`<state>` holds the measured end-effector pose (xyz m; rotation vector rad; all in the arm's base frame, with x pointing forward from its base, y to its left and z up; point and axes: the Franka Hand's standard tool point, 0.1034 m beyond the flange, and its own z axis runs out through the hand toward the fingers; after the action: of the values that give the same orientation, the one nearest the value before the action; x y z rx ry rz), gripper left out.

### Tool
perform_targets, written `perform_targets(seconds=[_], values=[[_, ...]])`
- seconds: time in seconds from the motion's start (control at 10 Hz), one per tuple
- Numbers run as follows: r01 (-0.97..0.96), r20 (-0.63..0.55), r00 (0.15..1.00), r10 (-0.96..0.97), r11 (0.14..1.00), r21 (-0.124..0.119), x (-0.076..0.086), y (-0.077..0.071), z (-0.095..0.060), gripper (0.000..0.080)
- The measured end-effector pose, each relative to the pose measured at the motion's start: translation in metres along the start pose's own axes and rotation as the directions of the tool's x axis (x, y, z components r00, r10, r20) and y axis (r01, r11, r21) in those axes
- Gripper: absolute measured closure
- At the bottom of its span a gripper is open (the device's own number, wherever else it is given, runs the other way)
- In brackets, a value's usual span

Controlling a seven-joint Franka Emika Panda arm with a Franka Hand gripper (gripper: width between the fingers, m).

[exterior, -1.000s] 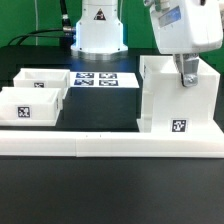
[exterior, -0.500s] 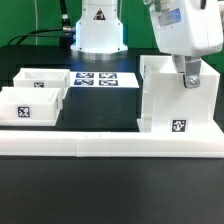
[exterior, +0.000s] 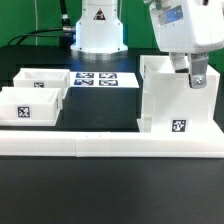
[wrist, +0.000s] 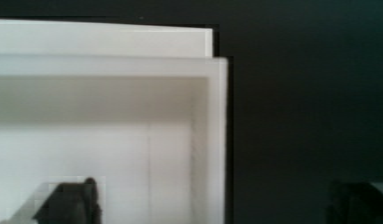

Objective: Assemble drawer

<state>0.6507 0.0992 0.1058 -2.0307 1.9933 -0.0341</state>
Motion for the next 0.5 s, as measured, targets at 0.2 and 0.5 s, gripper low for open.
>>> perform_targets(seconds=[0.2,0.5], values=[[0.051,0.002,0.999,-0.051,0.999,-0.002,0.000,0.000,-0.002,0.0153],[0.308,0.042,0.950,-0.308,0.951,0.007,0.010,0.005,-0.040,0.0150]])
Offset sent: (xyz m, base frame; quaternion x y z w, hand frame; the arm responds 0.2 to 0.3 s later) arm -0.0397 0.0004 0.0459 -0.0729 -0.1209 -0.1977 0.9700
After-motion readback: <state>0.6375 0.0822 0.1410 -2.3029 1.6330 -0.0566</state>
